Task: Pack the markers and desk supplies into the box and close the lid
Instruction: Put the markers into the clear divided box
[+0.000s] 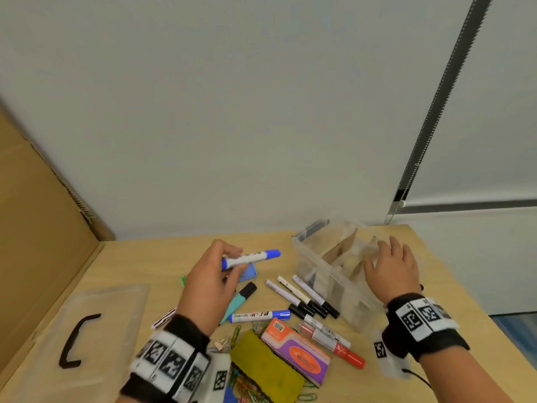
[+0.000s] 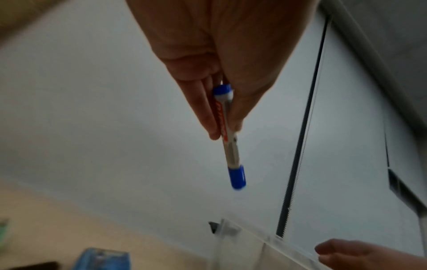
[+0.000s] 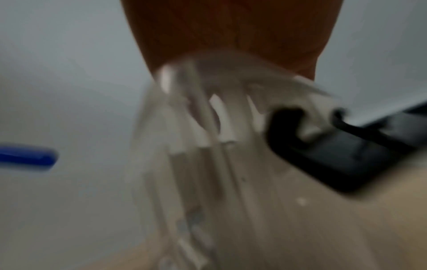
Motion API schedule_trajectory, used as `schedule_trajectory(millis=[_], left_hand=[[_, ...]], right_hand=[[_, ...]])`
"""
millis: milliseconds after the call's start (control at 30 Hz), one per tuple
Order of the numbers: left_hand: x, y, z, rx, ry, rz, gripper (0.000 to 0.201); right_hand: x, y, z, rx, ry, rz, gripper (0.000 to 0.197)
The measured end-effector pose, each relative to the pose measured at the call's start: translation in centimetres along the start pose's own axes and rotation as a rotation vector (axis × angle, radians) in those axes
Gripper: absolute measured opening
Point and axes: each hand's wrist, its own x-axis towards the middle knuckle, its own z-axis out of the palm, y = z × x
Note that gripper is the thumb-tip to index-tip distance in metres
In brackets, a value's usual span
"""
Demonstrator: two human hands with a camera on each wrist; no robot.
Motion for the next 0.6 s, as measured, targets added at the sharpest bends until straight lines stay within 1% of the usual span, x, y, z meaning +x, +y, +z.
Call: schedule_trajectory(millis=[67, 133, 200, 300, 367, 400, 467, 567, 600], left_hand=[[2.1, 1.5, 2.8, -0.040, -0.030, 0.008, 0.016], [4.0, 2.6, 6.1, -0.015, -0.057, 0.054, 0.014], [5.9, 3.1, 9.6, 0.051, -0.098, 0.119, 0.022], [8.9, 2.8, 14.6, 0.280, -0.256, 0.185, 0.038], [10.5, 2.4, 16.9, 0.456, -0.356, 0.223, 0.043], [11.2, 2.2, 17.6, 0.498, -0.387, 0.239, 0.043], [12.3, 1.8, 18.5, 0.515, -0.434, 0.253, 0.040], [13.5, 1.5, 19.1, 0.563, -0.557, 0.235, 0.020], [13.6, 1.5, 19.1, 0.575, -0.588, 0.214, 0.018]], right_hand=[[0.0, 0.5, 1.0, -0.027, -0.003, 0.039, 0.064], [-0.1, 0.5, 1.5, -0.037, 0.021, 0.031, 0.066], [-0.2, 0.3, 1.6, -0.052, 0.026, 0.019, 0.066], [-0.4, 0.3, 1.6, -0.059, 0.035, 0.007, 0.065], [-0.5, 0.2, 1.5, -0.052, 0.028, 0.001, 0.064], [-0.6, 0.2, 1.4, -0.044, 0.025, 0.000, 0.064], [-0.7, 0.1, 1.3, -0.031, 0.021, 0.004, 0.063], [-0.8, 0.1, 1.1, -0.011, 0.015, 0.009, 0.062], [-0.8, 0.1, 1.1, -0.003, 0.016, 0.008, 0.062]])
